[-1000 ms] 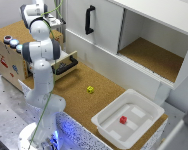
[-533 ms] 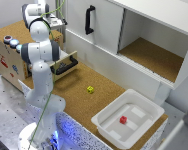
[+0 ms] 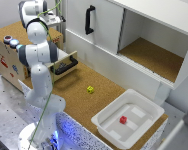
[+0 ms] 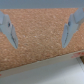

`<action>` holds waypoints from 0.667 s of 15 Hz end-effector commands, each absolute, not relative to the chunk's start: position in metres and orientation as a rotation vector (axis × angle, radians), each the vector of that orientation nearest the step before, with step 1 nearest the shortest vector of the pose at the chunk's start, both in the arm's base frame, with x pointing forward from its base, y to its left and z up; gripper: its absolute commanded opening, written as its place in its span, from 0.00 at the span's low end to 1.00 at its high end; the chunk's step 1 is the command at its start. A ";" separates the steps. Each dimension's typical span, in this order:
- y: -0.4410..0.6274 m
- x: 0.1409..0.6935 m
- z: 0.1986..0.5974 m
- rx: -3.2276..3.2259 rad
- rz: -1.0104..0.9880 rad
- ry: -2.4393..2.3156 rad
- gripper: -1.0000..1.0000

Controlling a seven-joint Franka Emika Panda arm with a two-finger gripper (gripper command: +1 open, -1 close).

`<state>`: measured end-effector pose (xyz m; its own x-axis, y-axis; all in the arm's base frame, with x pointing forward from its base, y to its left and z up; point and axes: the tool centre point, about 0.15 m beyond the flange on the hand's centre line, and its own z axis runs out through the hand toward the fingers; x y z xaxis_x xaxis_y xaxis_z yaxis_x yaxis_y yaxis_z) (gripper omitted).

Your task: Slide the purple block into the drawer

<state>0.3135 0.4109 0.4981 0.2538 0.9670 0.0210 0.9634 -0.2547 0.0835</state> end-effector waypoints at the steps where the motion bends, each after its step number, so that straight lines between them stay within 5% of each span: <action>1: 0.404 0.242 0.517 2.402 0.205 1.952 1.00; 9: 0.420 0.132 0.535 2.490 0.163 1.919 1.00; 10: 0.423 0.128 0.531 2.489 0.181 1.927 0.00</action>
